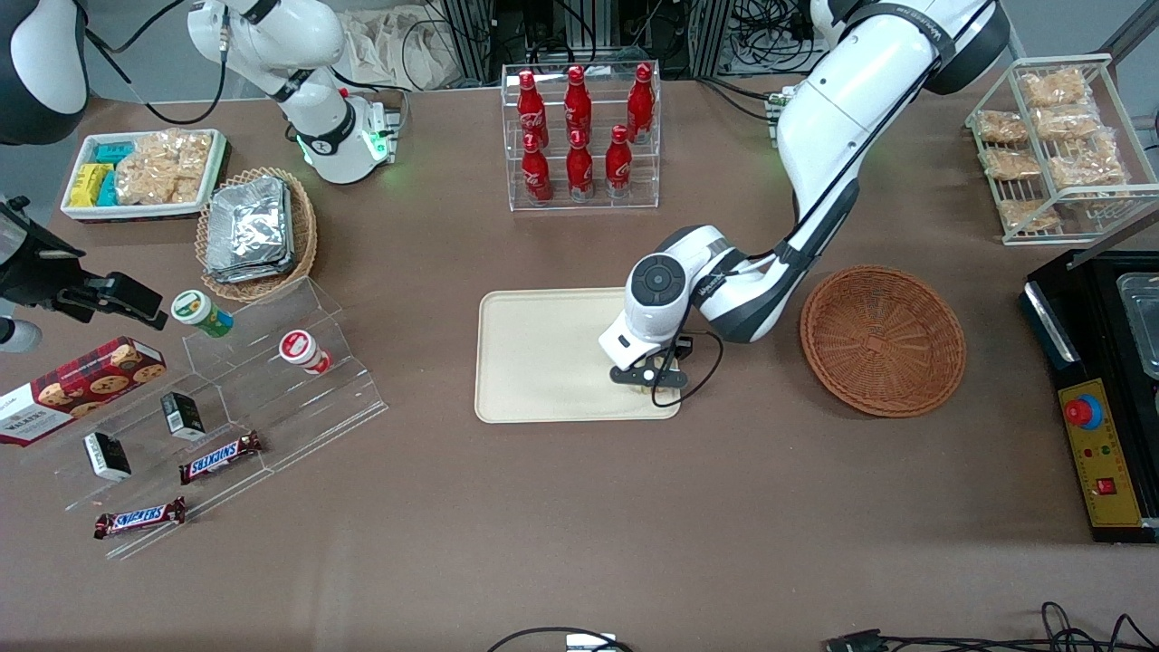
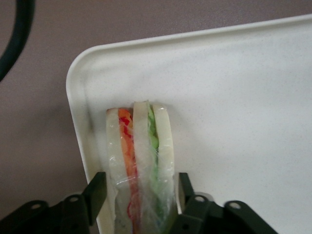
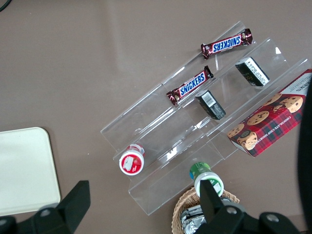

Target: Place sandwich from basket to tray

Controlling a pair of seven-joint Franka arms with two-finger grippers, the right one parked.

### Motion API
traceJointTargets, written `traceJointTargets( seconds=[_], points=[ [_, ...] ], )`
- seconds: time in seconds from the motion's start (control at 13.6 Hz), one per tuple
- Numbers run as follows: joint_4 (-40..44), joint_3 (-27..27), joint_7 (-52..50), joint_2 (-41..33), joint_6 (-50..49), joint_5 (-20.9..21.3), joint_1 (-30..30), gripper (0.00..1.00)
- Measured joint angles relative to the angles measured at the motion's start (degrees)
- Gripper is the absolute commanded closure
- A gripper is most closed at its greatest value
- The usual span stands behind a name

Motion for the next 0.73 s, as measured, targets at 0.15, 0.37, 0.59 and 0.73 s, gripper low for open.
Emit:
traceJointTargets(
  seconds=[0.15,0.37,0.59,0.73],
  points=[
    [0.16,-0.11,-2.18,-0.27,0.00,0.00,-0.01,0.00],
    [0.72,-0.35,-3.88,-2.30,-1.28,0.00,-0.03,0.00],
    [2.44,-0.37,-4.51,-8.65,-9.85,-0.90,0.09,0.00],
    [4.65,0.28,-4.59,-14.23,-15.95,-4.02,0.20,0.00]
  ],
)
